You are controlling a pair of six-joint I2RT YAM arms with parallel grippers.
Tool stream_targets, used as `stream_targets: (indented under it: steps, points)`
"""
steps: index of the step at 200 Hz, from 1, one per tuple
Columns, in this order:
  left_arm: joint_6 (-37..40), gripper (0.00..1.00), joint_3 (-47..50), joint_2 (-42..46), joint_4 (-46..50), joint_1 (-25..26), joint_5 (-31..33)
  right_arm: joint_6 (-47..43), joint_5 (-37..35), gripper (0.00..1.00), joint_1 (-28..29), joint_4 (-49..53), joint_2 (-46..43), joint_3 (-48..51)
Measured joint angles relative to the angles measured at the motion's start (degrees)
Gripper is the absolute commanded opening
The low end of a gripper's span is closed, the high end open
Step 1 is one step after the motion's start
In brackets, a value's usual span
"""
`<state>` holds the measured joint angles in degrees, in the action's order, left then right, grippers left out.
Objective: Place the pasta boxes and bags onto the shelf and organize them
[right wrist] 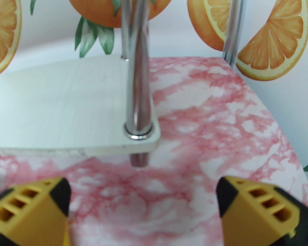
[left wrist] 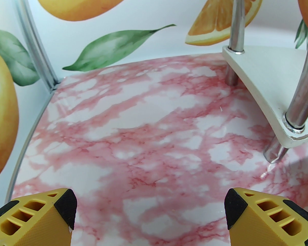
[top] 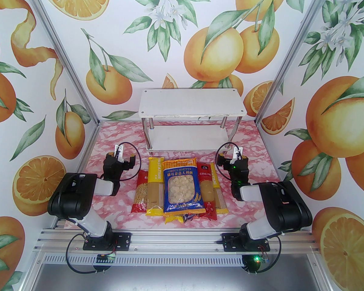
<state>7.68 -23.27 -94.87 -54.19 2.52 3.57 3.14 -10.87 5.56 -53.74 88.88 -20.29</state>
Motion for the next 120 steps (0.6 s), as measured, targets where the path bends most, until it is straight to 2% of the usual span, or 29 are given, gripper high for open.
stream_targets:
  steps: [7, 14, 32, 46, 69, 81, 89, 107, 120]
  points:
    - [0.0, 1.0, 0.0, 0.0, 0.2, -0.1, -0.5, 0.0, 0.1, 1.0, 0.0, 0.0, 0.0, 0.0]
    - [0.0, 0.95, -0.1, 0.0, 0.2, -0.2, -1.0, 0.0, 0.2, 1.0, 0.0, 0.0, 0.0, 0.0]
    - [-0.3, 0.69, -0.2, 0.0, 0.3, -0.6, -2.1, 0.0, 0.7, 0.99, 0.0, 0.1, 0.0, -0.1]
    - [0.0, 0.58, -0.2, 0.0, 0.3, -1.0, -3.0, 0.1, 0.9, 0.91, -0.1, 0.1, 0.0, -0.1]
    - [-0.1, 0.46, -0.3, 0.0, 0.5, -1.3, -3.3, 0.4, 1.1, 0.84, -0.5, 0.2, 0.0, -0.1]
    - [-0.1, 0.41, -0.3, 0.1, 0.8, -1.2, -3.0, 0.5, 1.1, 0.82, -0.8, 1.1, 0.0, -0.5]
    - [-0.2, 0.34, -0.5, 0.3, 1.5, -1.0, -2.4, 0.7, 1.0, 0.81, -0.8, 2.6, -0.2, -1.2]
    - [-0.5, 0.16, -4.2, 2.6, 10.6, -0.9, -1.0, 1.4, 0.8, 0.77, -1.0, 9.9, -2.5, -4.3]
    - [-1.3, 0.08, -9.7, 3.9, 18.6, -0.8, -1.1, 1.4, 0.9, 0.72, -1.2, 14.7, -5.4, -7.1]
